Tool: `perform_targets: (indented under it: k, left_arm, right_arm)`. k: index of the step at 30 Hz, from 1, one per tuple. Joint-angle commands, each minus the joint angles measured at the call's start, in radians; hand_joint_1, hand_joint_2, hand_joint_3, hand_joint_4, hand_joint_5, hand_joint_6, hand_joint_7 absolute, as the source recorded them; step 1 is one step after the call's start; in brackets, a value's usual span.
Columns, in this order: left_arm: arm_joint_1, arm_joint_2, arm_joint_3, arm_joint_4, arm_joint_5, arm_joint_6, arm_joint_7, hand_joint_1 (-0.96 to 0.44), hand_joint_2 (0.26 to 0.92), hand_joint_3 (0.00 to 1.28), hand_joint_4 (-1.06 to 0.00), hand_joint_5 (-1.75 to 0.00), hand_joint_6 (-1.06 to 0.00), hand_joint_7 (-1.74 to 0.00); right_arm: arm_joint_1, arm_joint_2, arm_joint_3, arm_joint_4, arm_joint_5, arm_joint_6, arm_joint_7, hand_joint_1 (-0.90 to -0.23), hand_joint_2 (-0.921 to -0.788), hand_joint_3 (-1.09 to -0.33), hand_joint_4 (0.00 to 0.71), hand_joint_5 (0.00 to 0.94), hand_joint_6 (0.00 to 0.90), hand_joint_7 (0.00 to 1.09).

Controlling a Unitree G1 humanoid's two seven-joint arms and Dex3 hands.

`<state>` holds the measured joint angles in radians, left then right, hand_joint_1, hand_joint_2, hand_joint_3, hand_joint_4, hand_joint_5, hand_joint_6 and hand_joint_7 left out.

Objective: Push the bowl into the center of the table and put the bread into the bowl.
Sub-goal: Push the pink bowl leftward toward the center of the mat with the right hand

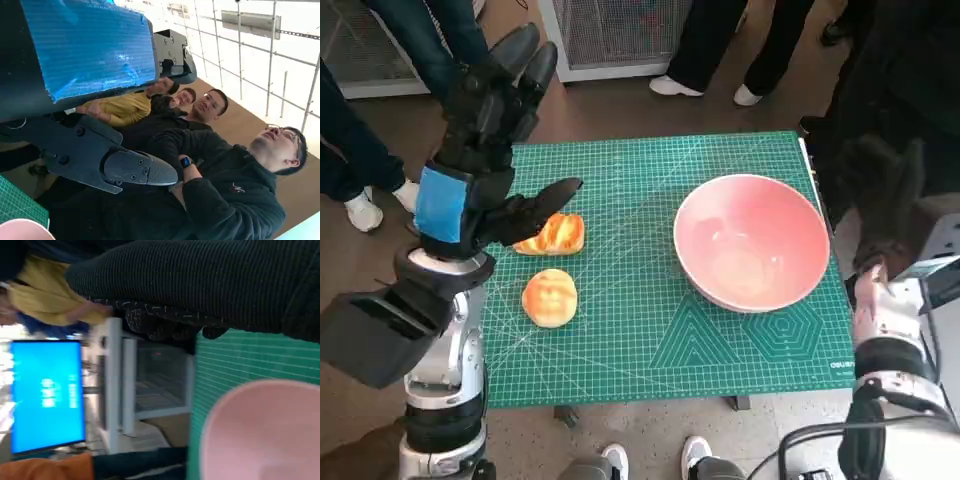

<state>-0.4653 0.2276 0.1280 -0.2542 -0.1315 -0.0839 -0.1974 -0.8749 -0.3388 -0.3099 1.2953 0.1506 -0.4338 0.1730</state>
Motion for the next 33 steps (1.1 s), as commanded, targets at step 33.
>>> perform_targets:
  k: [33]
  left_arm:
    - [0.006,0.005,0.005,-0.023,0.003,0.013,0.011,-0.41,0.921,0.22,-0.25,0.00,-0.01,-0.59]
  right_arm:
    - [0.064,0.110,0.004,0.019,-0.029,0.058,0.018,-0.558,-0.921,-0.828,0.363,0.006,0.330,0.27]
